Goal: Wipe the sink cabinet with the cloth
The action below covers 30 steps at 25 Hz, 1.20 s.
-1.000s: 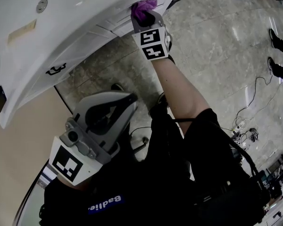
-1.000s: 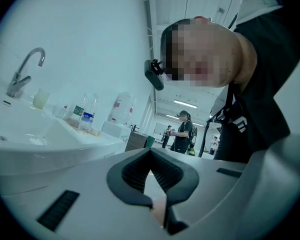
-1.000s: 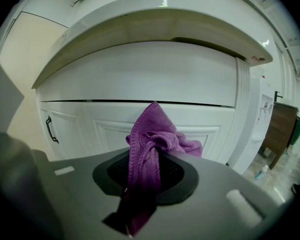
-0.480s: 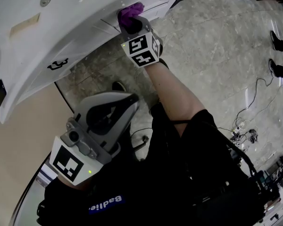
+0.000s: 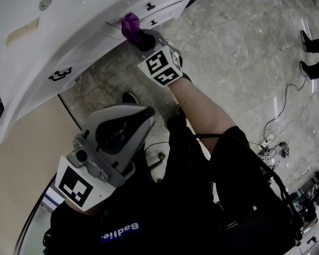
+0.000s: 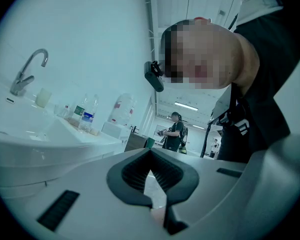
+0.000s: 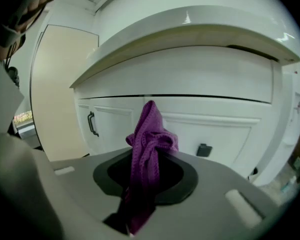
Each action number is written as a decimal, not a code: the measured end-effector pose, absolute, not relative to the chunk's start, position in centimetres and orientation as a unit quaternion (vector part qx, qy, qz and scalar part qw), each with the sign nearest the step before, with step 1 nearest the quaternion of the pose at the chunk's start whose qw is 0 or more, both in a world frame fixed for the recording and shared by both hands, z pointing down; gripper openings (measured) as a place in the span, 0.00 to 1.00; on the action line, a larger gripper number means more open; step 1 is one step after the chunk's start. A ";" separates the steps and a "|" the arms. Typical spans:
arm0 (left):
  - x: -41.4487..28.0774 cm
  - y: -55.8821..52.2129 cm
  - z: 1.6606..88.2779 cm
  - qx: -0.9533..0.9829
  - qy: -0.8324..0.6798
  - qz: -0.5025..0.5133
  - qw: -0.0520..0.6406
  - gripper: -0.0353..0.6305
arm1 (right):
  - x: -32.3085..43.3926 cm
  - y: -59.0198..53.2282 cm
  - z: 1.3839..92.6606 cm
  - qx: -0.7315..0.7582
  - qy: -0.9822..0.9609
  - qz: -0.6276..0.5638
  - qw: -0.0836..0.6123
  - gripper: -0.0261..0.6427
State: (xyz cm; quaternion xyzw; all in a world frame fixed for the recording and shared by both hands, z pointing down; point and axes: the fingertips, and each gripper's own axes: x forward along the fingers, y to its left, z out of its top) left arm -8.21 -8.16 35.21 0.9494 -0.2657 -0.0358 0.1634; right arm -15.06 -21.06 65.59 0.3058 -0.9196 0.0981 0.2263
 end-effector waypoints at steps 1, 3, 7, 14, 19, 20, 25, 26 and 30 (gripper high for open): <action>-8.0 -8.2 35.1 0.950 -0.264 -0.037 0.164 0.04 | -13.1 -21.5 65.7 0.320 -0.915 0.113 0.219 0.17; -7.6 -8.4 35.1 0.950 -0.261 -0.039 0.165 0.04 | -8.5 -23.0 66.2 0.357 -0.899 0.133 0.217 0.17; -6.9 -8.9 35.2 0.950 -0.259 -0.042 0.169 0.04 | 0.5 -26.9 66.8 0.441 -0.856 0.146 0.226 0.17; -6.9 -9.7 35.9 0.948 -0.268 -0.032 0.171 0.04 | 7.7 -33.8 68.3 0.544 -0.788 0.170 0.231 0.17; -7.9 -10.5 36.2 0.944 -0.280 -0.028 0.173 0.04 | 2.9 -34.5 70.5 0.501 -0.806 0.157 0.272 0.17; -8.1 -10.6 36.3 0.943 -0.282 -0.027 0.173 0.04 | 1.9 -34.3 71.0 0.493 -0.809 0.157 0.278 0.17; -9.6 -11.0 36.8 0.940 -0.293 -0.023 0.176 0.04 | -2.3 -33.9 72.8 0.474 -0.815 0.159 0.292 0.17; -10.0 -11.0 36.9 0.939 -0.295 -0.022 0.177 0.04 | -2.7 -33.9 73.0 0.478 -0.813 0.161 0.292 0.17; -10.8 -10.9 37.3 0.936 -0.299 -0.023 0.182 0.04 | -5.5 -32.5 73.2 0.463 -0.821 0.164 0.290 0.17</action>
